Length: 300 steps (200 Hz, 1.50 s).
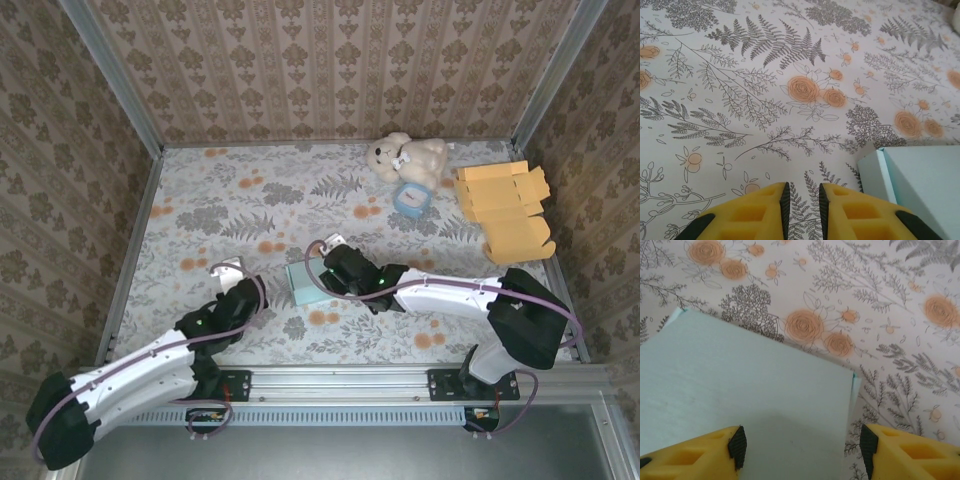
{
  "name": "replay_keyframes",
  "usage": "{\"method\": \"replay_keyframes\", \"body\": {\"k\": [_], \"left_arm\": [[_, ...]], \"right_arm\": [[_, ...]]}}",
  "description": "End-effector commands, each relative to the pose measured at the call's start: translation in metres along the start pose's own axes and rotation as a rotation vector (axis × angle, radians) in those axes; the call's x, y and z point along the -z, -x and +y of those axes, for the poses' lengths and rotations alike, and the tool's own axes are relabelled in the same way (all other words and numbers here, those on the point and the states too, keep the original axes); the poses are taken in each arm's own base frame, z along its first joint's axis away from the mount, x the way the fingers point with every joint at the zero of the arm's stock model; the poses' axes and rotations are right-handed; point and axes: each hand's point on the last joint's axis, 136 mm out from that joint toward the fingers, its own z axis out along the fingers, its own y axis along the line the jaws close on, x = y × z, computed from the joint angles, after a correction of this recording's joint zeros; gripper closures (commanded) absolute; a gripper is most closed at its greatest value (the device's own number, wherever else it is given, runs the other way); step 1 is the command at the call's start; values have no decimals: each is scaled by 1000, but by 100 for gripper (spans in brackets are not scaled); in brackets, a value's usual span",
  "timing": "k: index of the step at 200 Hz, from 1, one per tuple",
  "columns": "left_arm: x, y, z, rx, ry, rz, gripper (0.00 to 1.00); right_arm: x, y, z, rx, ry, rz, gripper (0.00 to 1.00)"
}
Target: Fold the paper box
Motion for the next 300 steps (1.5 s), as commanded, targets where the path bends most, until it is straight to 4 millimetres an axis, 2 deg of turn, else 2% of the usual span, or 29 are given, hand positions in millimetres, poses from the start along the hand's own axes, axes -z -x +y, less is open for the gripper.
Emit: {"method": "replay_keyframes", "body": {"k": [1, 60, 114, 154, 167, 205, 242, 260, 300], "left_arm": [[0, -11, 10, -25, 25, 29, 74], [-12, -23, -8, -27, -15, 88, 74], [-17, -32, -28, 1, -88, 145, 68], [-18, -29, -47, 39, -148, 160, 51], [-20, -26, -51, 50, -150, 155, 36], [-36, -27, -56, 99, -152, 201, 21], [-55, -42, -69, 146, -178, 291, 21], [-61, -52, -73, 140, -179, 324, 25], [-70, -66, -67, 120, -135, 333, 33]], "right_arm": [[-6, -11, 4, -42, 17, 3, 35], [-32, -39, 13, -83, 5, 44, 36], [-28, -42, 13, -171, 26, 16, 36], [-15, -37, 16, -281, 91, -40, 37], [-12, -37, 16, -291, 96, -47, 37], [-12, -40, 14, -298, 94, -49, 37], [-14, -46, 17, -309, 104, -44, 37], [-14, -47, 16, -315, 103, -49, 37], [-15, -51, 16, -315, 104, -46, 37]]}}
